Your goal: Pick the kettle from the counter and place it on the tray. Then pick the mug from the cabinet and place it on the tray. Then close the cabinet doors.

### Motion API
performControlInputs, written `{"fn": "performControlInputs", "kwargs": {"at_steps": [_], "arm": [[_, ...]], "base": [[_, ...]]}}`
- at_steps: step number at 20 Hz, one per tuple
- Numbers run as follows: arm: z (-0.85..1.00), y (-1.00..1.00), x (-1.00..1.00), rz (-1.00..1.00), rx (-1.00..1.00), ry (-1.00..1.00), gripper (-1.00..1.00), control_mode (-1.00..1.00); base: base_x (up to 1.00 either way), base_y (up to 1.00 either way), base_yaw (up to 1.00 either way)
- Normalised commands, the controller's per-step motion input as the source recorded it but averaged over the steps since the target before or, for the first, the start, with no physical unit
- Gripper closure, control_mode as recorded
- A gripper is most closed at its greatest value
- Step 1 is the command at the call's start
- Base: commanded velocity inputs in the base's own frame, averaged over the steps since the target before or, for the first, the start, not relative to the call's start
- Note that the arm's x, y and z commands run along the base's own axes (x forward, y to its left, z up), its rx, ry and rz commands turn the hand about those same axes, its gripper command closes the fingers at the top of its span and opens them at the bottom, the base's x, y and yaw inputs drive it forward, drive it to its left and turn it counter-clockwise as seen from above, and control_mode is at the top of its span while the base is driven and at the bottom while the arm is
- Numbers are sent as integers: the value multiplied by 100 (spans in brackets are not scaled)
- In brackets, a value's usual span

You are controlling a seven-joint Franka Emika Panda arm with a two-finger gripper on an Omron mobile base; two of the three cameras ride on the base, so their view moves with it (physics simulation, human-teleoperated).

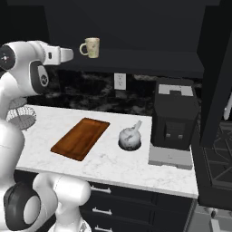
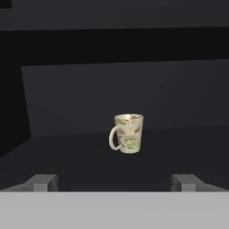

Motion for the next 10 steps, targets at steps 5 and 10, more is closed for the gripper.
{"fn": "performControlInputs", "kwargs": {"at_steps": [5,10], "arm": [[0,-9,49,0,1,0,-100,-100],[0,-3,44,0,0,0,-100,-100]], "base": [[0,0,0],[0,0,0]]}}
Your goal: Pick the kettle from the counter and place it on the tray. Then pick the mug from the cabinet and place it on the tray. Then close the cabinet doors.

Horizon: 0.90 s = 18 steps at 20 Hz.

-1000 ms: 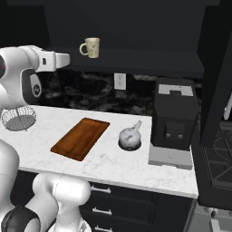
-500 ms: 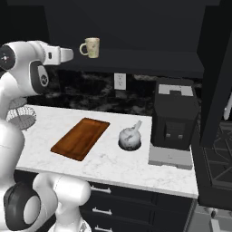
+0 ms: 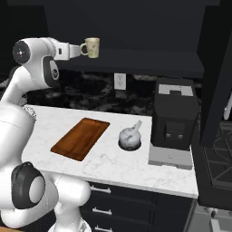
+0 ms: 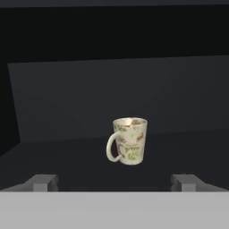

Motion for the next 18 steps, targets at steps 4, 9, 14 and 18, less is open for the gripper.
{"fn": "performControlInputs", "kwargs": {"at_steps": [4,9,14,18], "arm": [[0,0,37,0,0,0,-100,-100],[-1,-11,34,0,1,1,-100,-100],[-15,-12,33,0,1,2,-100,-100],[-9,-6,33,0,1,2,-100,-100]], "base": [[0,0,0],[0,0,0],[0,0,0],[0,0,0]]}}
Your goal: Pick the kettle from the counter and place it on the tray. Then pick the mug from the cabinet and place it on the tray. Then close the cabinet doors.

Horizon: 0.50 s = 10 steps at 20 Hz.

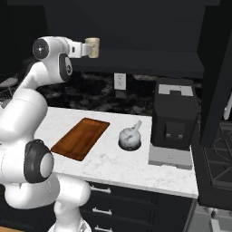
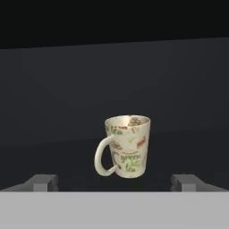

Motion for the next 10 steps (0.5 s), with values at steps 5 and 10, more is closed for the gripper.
{"fn": "performControlInputs", "kwargs": {"at_steps": [5,10], "arm": [[0,9,38,0,0,5,-100,-100],[0,0,40,0,0,5,-100,-100]], "base": [[0,0,0],[0,0,0]]}}
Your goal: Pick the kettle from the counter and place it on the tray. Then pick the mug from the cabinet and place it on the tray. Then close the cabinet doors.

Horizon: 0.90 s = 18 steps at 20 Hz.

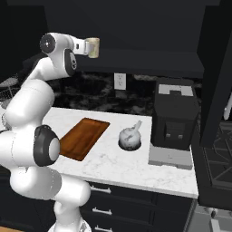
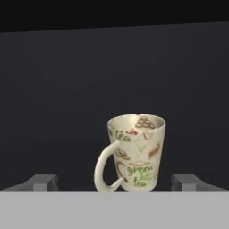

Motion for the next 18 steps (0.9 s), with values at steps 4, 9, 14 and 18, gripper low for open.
{"fn": "performControlInputs", "kwargs": {"at_steps": [4,9,14,18], "arm": [[-4,0,35,0,0,8,-100,-100],[-9,0,17,0,0,5,-100,-100],[-8,0,16,0,0,4,-100,-100],[-5,0,24,0,0,5,-100,-100]], "base": [[0,0,0],[0,0,0],[0,0,0],[0,0,0]]}}
